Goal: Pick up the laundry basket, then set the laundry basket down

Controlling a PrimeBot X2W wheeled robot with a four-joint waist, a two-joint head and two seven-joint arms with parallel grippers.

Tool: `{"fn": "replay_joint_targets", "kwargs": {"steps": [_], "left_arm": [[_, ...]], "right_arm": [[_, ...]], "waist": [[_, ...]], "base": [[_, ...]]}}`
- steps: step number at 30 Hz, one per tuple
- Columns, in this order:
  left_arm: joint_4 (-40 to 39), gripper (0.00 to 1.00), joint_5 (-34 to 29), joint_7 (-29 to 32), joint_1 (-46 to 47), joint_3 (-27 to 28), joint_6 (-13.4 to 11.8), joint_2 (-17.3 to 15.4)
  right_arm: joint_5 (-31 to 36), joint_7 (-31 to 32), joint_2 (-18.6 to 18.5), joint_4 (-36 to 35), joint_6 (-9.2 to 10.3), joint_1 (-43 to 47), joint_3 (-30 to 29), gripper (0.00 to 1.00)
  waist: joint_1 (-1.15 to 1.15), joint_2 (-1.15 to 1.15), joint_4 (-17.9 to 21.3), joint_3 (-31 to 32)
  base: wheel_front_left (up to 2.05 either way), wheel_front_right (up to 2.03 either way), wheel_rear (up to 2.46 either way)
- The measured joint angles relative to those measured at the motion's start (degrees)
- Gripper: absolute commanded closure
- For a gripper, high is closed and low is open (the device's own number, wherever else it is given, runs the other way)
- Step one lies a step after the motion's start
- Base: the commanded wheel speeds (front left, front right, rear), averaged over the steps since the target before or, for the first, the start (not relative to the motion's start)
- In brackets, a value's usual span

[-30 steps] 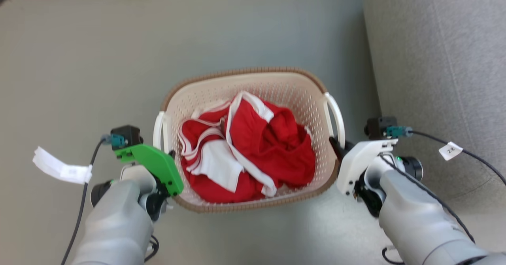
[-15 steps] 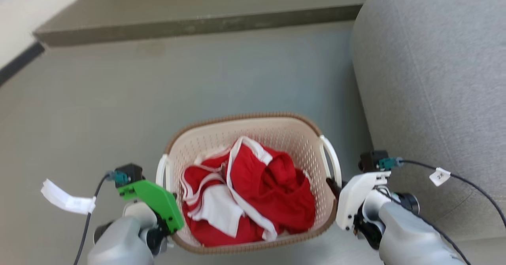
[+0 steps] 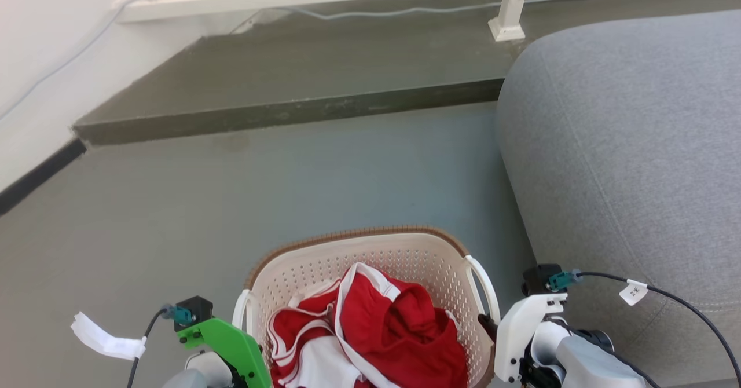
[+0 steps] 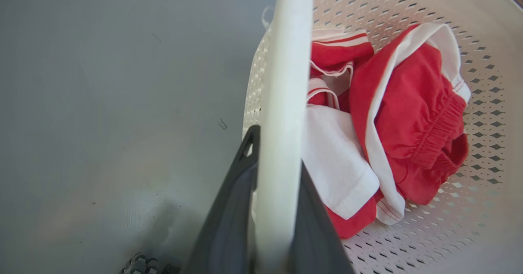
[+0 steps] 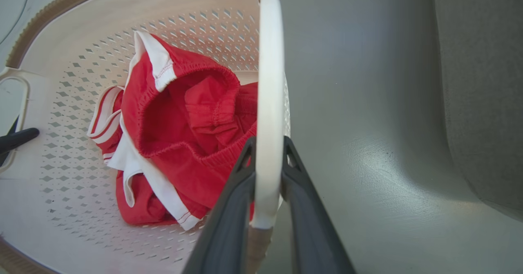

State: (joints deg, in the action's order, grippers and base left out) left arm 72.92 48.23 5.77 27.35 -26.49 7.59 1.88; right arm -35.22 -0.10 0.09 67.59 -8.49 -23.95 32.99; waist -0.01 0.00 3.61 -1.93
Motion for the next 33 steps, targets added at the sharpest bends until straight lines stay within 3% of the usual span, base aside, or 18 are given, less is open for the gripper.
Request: {"fn": "replay_joint_targets", "kwargs": {"steps": [16, 33], "left_arm": [[0.1, 1.00, 1.4, 1.8, -3.3, -1.3, 0.0, 0.0], [0.1, 1.00, 2.3, 2.5, -4.1, -1.6, 0.0, 0.0]], "right_arm": [[-2.9, 3.3, 0.0, 0.8, 0.00, 2.6, 1.0, 1.00], [-3.7, 3.8, 0.1, 1.5, 0.00, 3.3, 1.4, 1.00]], "waist": [[0.00, 0.00, 1.2, 5.5], [0.00, 0.00, 1.1, 6.5]], "base": [[0.00, 0.00, 0.00], [0.00, 0.00, 0.00]]}}
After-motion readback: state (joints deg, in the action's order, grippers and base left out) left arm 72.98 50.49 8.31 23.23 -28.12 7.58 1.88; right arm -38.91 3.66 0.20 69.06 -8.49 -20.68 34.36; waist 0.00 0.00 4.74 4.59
